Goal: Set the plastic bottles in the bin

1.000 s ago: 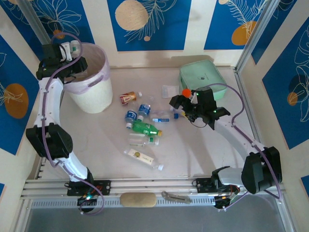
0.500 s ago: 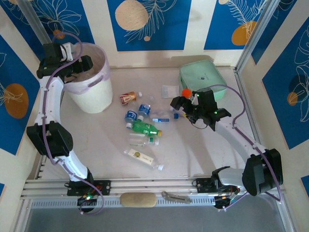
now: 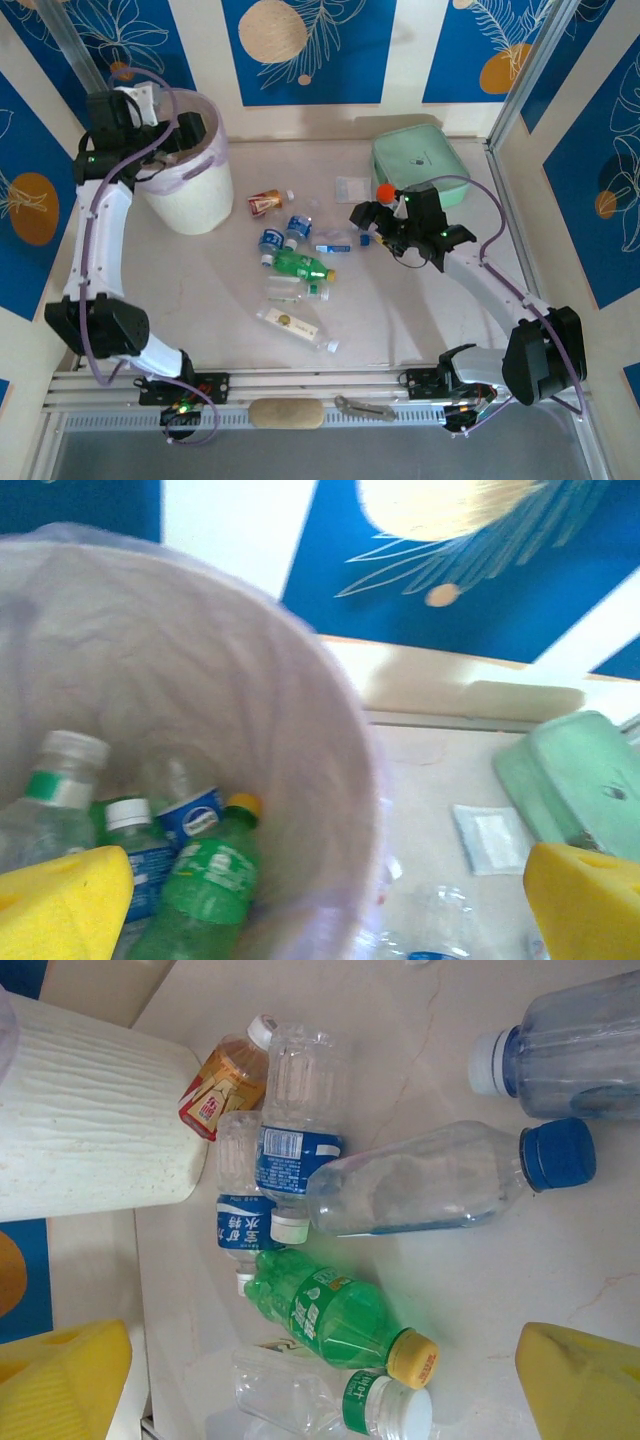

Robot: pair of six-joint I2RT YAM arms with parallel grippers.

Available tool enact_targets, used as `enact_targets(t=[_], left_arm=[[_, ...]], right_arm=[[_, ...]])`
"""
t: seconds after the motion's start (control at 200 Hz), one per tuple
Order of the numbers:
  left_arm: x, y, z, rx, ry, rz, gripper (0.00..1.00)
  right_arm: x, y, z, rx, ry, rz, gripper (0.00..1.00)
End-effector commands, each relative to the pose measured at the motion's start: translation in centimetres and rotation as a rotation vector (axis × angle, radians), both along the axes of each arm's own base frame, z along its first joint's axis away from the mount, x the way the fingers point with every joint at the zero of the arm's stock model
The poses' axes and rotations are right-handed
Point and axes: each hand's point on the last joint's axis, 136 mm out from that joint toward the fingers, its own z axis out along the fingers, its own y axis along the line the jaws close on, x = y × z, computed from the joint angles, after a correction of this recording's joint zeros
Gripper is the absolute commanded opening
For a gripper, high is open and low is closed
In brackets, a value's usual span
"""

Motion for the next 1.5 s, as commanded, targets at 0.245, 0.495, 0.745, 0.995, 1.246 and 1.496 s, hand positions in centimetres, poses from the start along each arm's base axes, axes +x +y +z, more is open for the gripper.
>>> enact_targets(t=[0.245,0.495,0.745,0.995,1.246,1.496], left_arm=[[-6.1,-9.7,-2.3,-0.129,-0.039,-0.224,1.00],[-8.4,-13.4,-8.8,-0.238,0.064,-0.274,1.00],[-8.0,-13.2,-13.9,-0.324,0.129,-0.191,1.00],[-7.9,-11.8,-16.5,-0.313,0.146,-0.101,1.00],[-8.5,-9.8,-17.9,-0.263,0.162,-0.002,1.00],[-8.8,-9.0,-17.9,-0.266,0.154,0.032,1.00]], right_arm=[[-0.4,3.2,-0.4,-0.099,-0.089,0.187,0.99],[-4.4,7.7,-1.0,-0.144,-0.170,0.486,0.98],[-10.6,12.6,-2.9,-0.266,-0.292,0.763,0.97],[-16.7,16.1,-6.6,-0.414,-0.319,1.010,0.97],[-18.7,16.3,-10.5,-0.603,-0.327,1.140,0.97],[-18.6,15.3,-13.2,-0.742,-0.331,1.185,0.96]])
